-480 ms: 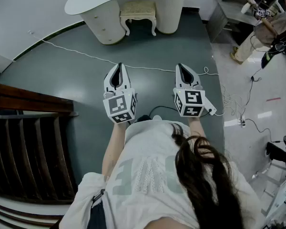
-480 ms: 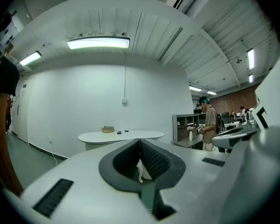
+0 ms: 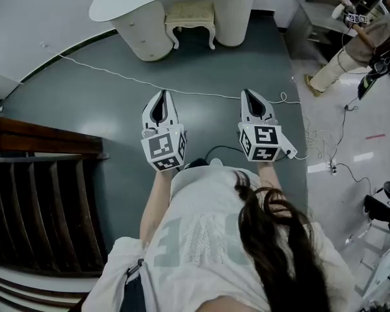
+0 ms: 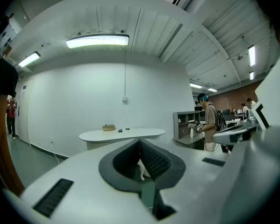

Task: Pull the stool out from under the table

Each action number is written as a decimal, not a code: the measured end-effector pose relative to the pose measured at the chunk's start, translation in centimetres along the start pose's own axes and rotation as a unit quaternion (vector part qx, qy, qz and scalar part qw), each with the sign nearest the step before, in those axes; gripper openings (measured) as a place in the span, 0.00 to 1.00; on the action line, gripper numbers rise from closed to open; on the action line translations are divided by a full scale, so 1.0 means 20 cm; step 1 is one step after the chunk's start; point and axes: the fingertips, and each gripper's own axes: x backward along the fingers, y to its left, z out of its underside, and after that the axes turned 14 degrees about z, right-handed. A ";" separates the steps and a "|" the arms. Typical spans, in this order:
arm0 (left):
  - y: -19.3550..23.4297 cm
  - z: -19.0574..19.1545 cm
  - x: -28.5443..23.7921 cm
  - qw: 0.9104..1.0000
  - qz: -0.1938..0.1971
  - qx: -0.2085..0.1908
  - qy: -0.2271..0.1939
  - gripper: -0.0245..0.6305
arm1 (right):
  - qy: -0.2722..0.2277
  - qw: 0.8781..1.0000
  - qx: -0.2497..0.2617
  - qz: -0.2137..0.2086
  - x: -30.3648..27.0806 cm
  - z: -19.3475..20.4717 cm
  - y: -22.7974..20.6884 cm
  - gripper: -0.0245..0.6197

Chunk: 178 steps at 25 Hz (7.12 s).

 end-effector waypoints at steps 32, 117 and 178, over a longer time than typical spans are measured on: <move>0.27 -0.02 -0.60 1.000 0.004 0.025 -0.012 0.08 | 0.003 1.000 -0.025 0.007 -0.48 -0.13 -0.05 0.09; 1.44 -0.02 -2.46 0.998 -0.001 0.053 0.021 0.51 | 0.057 0.998 -0.033 0.004 -2.77 -0.52 0.09 0.52; 1.97 1.91 -3.95 0.960 -0.044 -0.107 0.254 0.55 | 0.205 0.978 -0.006 0.040 -4.55 1.48 -0.27 0.52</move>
